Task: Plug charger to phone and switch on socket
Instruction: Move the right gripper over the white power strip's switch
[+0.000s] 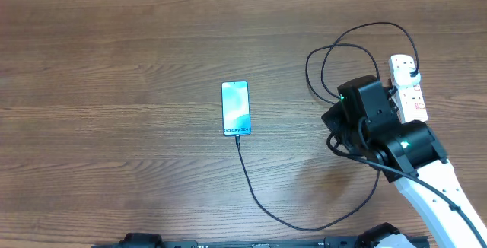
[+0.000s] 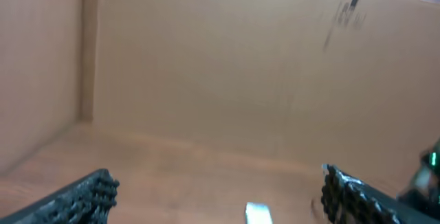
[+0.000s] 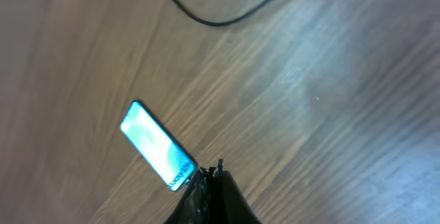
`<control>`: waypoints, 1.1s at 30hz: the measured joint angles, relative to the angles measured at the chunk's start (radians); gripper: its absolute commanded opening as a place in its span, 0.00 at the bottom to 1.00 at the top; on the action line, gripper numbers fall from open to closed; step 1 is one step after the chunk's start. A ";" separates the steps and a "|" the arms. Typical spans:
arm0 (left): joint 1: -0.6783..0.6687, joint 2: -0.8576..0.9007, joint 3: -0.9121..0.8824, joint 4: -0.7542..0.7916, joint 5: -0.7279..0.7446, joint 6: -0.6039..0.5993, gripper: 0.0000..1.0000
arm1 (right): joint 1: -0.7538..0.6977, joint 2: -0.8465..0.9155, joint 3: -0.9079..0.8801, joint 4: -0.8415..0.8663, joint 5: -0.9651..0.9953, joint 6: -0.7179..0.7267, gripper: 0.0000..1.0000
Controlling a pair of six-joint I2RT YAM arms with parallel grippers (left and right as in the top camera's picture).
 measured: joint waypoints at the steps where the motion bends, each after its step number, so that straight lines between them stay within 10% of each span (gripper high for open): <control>1: 0.000 -0.023 0.000 -0.051 0.000 0.000 1.00 | -0.005 0.004 0.000 -0.006 0.000 0.007 0.04; 5: 0.000 -0.095 -0.005 -0.250 0.000 0.000 1.00 | -0.063 0.008 0.000 -0.045 -0.006 0.021 0.04; 33: 0.015 -0.255 -0.014 -0.265 0.000 0.002 1.00 | -0.550 0.124 0.000 -0.107 -0.057 -0.132 0.04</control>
